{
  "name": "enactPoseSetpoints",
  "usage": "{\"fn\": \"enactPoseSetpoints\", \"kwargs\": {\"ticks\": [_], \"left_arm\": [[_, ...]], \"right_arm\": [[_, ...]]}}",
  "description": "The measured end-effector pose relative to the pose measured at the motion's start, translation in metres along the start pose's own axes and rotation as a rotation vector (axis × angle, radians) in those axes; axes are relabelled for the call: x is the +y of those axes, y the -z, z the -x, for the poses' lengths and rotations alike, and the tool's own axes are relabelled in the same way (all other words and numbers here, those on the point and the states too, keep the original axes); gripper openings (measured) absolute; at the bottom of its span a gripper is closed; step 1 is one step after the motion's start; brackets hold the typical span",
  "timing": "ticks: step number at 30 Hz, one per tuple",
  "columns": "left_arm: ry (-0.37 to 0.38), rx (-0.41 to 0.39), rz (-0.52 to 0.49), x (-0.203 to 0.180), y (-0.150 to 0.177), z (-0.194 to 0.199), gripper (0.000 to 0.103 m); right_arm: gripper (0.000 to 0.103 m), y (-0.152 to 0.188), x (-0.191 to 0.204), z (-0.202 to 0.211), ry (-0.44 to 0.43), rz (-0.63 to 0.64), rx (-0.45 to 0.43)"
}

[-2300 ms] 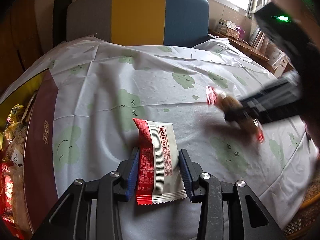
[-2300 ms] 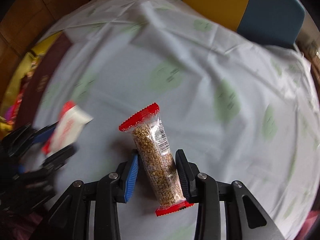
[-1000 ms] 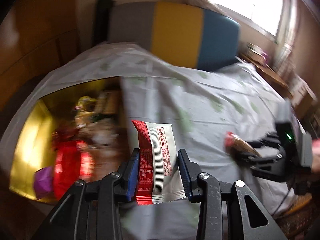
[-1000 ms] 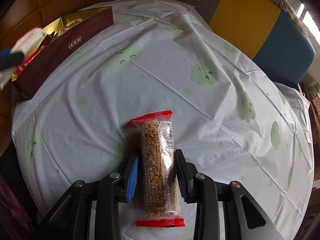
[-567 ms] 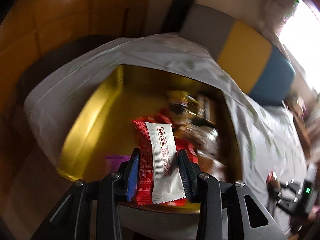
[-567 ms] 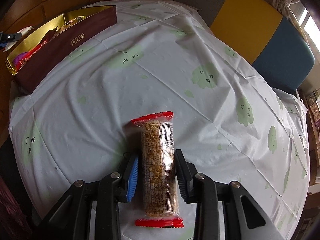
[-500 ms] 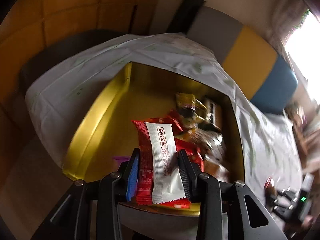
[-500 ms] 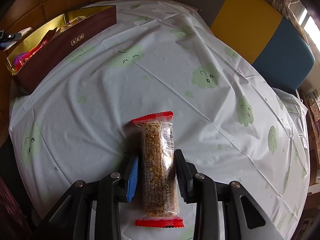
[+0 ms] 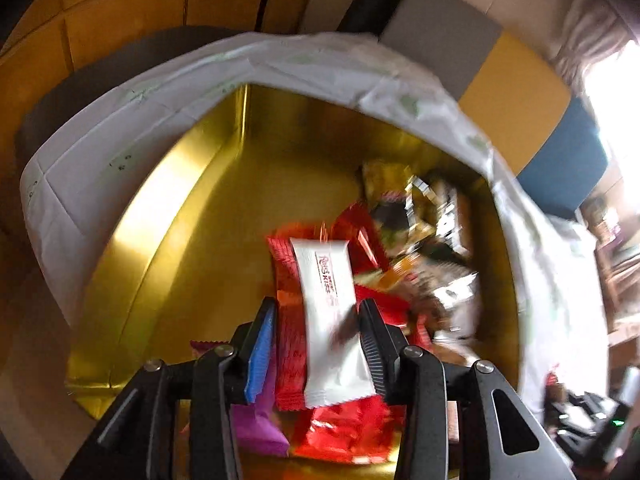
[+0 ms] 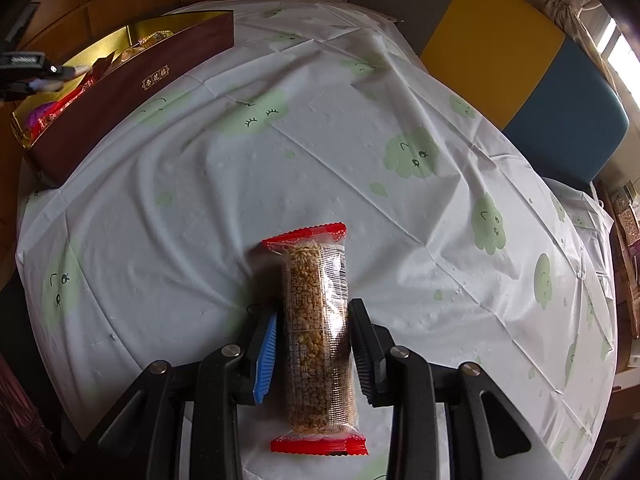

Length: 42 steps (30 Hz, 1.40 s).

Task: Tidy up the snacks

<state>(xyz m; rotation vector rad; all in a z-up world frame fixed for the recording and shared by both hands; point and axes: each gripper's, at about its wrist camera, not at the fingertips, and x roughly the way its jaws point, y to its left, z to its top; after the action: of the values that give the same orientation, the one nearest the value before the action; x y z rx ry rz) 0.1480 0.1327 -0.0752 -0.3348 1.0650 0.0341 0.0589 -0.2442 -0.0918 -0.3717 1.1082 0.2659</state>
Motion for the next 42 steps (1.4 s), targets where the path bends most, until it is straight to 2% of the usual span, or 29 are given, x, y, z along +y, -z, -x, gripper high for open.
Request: {"fn": "enactPoseSetpoints", "kwargs": {"ticks": [3,4,5,16,19,36,42], "left_arm": [[-0.006,0.016,0.023,0.006,0.005,-0.005,0.047],[-0.005,0.014,0.028,0.008,0.006,-0.002,0.052],[-0.01,0.01,0.029,0.01,0.007,-0.001,0.053],[-0.102,-0.075,-0.079,-0.003,0.026,0.024,0.055],[-0.134,-0.091,-0.116,-0.012,0.032,0.03,0.064],[-0.148,-0.194,-0.205,-0.037,0.057,0.071,0.064],[-0.14,-0.201,-0.22,-0.042,0.061,0.075,0.064]], "right_arm": [[0.034,0.0,0.0,0.0,0.001,0.0,0.0],[0.034,0.0,0.0,0.0,0.001,0.001,0.001],[0.034,0.0,0.0,0.0,0.001,0.001,0.0],[0.033,0.0,0.002,0.0,0.013,0.01,-0.002],[0.031,0.0,0.006,0.0,0.023,0.028,-0.004],[0.031,0.0,0.003,-0.002,0.017,0.019,0.0],[0.031,0.001,0.002,-0.002,0.008,0.004,0.001]]}}
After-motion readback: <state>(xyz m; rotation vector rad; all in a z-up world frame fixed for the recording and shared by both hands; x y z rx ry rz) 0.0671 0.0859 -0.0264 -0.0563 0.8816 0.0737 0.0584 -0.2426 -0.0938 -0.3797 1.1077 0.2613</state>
